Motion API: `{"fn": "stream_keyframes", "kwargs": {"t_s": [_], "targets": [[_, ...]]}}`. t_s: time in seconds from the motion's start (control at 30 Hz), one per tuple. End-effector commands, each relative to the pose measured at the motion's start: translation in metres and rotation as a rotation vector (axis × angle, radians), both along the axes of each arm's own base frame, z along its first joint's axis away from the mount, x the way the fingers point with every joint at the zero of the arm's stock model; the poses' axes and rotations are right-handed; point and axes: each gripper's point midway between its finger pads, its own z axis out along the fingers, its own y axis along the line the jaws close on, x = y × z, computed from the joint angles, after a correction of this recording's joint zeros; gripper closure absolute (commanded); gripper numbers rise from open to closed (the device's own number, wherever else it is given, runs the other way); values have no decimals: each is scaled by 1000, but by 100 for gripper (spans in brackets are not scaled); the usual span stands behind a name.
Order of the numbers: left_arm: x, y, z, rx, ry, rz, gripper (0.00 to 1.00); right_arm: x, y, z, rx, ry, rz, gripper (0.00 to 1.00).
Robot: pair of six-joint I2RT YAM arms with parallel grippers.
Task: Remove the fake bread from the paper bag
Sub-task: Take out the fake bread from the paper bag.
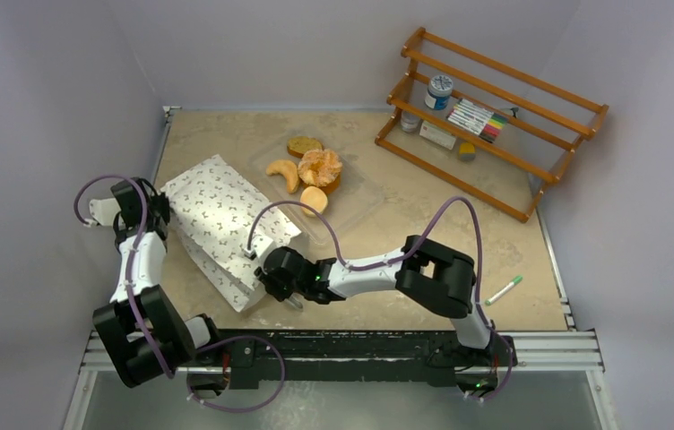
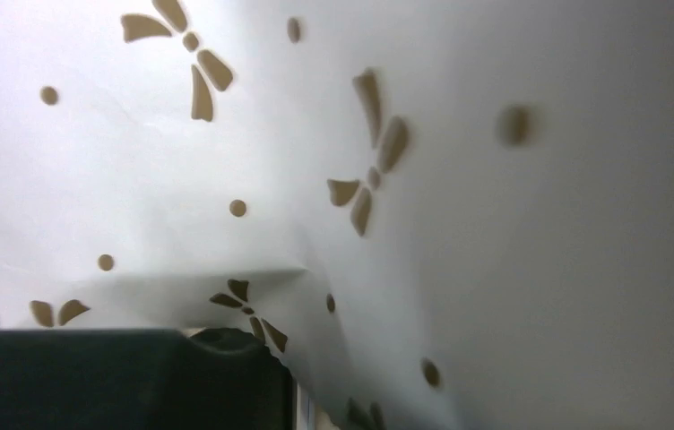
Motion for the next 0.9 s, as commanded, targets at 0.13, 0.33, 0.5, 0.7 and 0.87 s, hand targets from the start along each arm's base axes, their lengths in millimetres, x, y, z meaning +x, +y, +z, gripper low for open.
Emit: {"fn": "stream_keyframes", "kwargs": {"t_s": [0.13, 0.33, 0.5, 0.7, 0.87], "targets": [[3, -4, 18, 10, -65, 3, 100, -4, -26, -17, -96, 42, -54, 97], [5, 3, 26, 11, -99, 51, 100, -5, -49, 4, -111, 41, -102, 100], [12, 8, 32, 6, -122, 70, 100, -16, -71, 20, -111, 68, -115, 100], [15, 12, 35, 2, -137, 92, 100, -25, -88, 37, -98, 85, -115, 100], [15, 17, 35, 7, -137, 117, 100, -33, -105, 44, -105, 101, -121, 100]]}}
